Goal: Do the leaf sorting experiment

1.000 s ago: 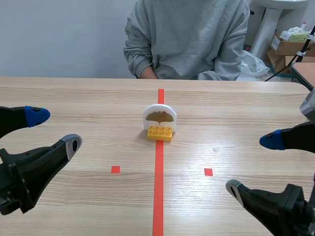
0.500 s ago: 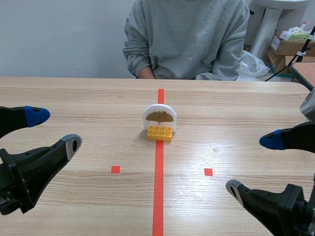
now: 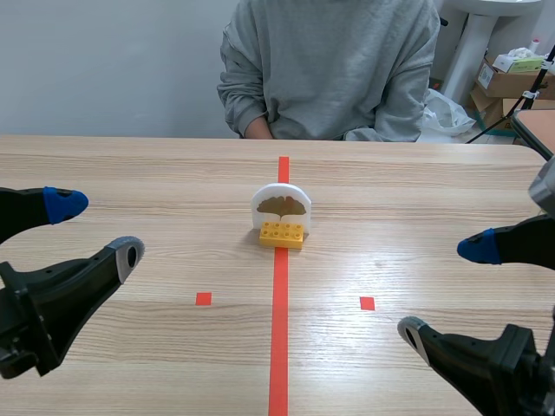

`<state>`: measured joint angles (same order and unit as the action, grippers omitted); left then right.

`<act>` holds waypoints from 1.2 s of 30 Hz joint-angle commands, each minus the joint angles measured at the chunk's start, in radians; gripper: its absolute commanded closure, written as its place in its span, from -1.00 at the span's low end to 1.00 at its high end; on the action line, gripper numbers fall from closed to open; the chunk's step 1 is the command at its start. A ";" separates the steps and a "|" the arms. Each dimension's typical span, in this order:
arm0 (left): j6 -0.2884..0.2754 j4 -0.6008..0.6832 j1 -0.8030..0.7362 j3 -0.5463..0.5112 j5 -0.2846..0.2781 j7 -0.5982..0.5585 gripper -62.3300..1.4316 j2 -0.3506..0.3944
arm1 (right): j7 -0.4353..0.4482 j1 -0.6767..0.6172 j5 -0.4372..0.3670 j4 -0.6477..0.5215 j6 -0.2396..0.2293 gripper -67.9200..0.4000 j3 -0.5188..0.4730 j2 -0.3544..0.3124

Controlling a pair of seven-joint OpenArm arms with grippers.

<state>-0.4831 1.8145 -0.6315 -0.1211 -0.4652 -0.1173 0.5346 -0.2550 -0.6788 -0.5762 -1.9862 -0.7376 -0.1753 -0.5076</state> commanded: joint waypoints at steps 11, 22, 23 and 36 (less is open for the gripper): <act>-0.003 -0.162 0.242 0.131 -0.010 0.013 -0.73 0.090 | 0.013 0.009 -0.018 -0.001 -0.008 -0.96 -0.009 -0.013; -0.062 -0.483 0.621 0.449 0.014 0.004 -0.72 0.148 | 0.010 0.011 -0.009 -0.001 -0.008 -0.96 -0.009 -0.014; -0.063 -0.507 0.658 0.480 0.016 0.001 -0.72 0.144 | 0.007 0.011 -0.009 -0.001 -0.008 -0.96 -0.009 -0.014; -0.060 -0.827 1.073 0.826 0.097 -0.025 -0.72 0.002 | 0.007 0.011 0.009 -0.001 -0.008 -0.96 -0.009 -0.013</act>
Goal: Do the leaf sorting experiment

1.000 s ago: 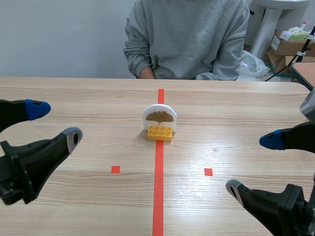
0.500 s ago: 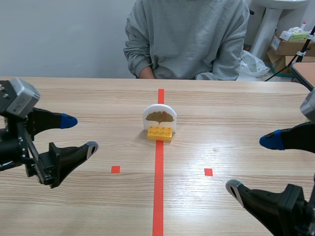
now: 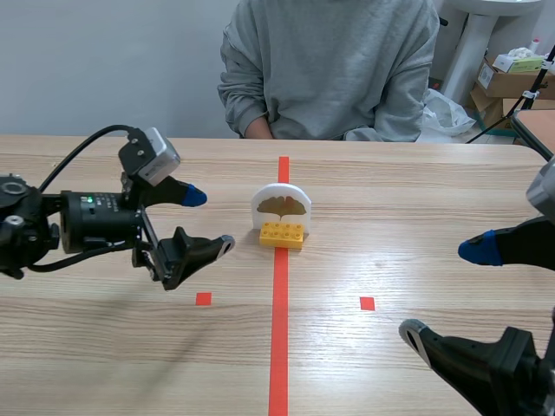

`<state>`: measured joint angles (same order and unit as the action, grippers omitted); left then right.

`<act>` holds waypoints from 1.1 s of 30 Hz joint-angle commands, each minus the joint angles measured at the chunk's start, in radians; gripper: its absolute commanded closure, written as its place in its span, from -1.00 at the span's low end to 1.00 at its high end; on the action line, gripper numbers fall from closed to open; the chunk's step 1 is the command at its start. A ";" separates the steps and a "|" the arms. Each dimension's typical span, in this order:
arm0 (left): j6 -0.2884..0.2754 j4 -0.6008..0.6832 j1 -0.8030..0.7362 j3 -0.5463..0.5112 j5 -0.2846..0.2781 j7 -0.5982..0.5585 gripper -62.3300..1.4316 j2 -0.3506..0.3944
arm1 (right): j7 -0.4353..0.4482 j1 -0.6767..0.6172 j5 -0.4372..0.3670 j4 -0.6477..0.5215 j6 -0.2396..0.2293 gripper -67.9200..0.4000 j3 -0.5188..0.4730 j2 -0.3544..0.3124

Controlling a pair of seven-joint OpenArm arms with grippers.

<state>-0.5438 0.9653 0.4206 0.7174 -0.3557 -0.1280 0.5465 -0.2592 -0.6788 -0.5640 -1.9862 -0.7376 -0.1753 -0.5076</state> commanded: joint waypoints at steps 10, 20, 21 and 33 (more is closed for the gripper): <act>0.083 -0.174 0.216 0.117 0.126 -0.059 -0.72 -0.150 | 0.011 0.011 -0.003 -0.001 -0.008 -0.96 -0.009 -0.013; 0.133 -0.349 0.324 0.212 0.200 -0.093 -0.72 -0.284 | 0.011 0.011 -0.003 -0.001 -0.008 -0.96 -0.009 -0.013; 0.142 -0.367 0.333 0.217 0.204 -0.097 -0.72 -0.297 | 0.011 0.011 -0.003 -0.001 -0.008 -0.96 -0.009 -0.013; 0.169 -0.560 0.406 0.293 0.249 -0.120 -0.61 -0.423 | 0.012 0.014 -0.003 -0.001 -0.008 -0.96 -0.009 -0.013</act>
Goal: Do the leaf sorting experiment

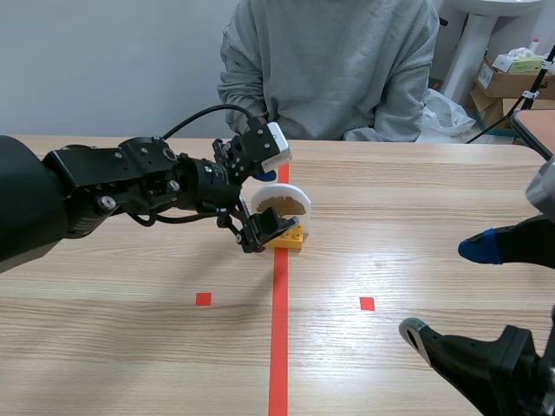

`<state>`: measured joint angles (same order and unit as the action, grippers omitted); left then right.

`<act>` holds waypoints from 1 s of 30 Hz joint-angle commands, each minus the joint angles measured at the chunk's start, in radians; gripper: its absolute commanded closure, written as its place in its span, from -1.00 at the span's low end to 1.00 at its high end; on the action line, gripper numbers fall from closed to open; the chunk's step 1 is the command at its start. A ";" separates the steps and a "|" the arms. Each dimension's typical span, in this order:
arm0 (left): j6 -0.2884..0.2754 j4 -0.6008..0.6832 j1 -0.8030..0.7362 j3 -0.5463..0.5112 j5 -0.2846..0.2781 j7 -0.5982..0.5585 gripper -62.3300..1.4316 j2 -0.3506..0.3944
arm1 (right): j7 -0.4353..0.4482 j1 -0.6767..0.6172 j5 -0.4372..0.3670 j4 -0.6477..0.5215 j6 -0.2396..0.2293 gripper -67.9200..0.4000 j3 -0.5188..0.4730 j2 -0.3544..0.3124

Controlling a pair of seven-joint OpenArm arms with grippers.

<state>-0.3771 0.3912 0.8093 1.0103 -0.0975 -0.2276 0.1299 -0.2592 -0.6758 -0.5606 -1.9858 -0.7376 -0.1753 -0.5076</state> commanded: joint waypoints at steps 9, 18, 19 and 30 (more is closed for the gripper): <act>0.050 -0.007 0.017 0.036 -0.010 -0.035 -0.35 -0.013 | 0.013 0.011 -0.007 -0.001 -0.008 -0.96 -0.009 -0.013; 0.051 -0.007 0.017 0.036 -0.010 -0.039 0.21 -0.013 | 0.012 0.011 -0.007 -0.001 -0.008 -0.96 -0.009 -0.013; 0.051 -0.007 0.017 0.036 -0.010 -0.039 0.25 -0.013 | 0.012 0.011 -0.007 -0.001 -0.008 -0.96 -0.009 -0.013; 0.052 -0.007 0.017 0.036 -0.010 -0.046 0.68 -0.013 | 0.012 0.011 -0.007 -0.001 -0.008 -0.96 -0.009 -0.013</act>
<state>-0.3286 0.3645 0.8093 1.0561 -0.0982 -0.2611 0.1219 -0.2592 -0.6758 -0.5606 -1.9858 -0.7376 -0.1753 -0.5076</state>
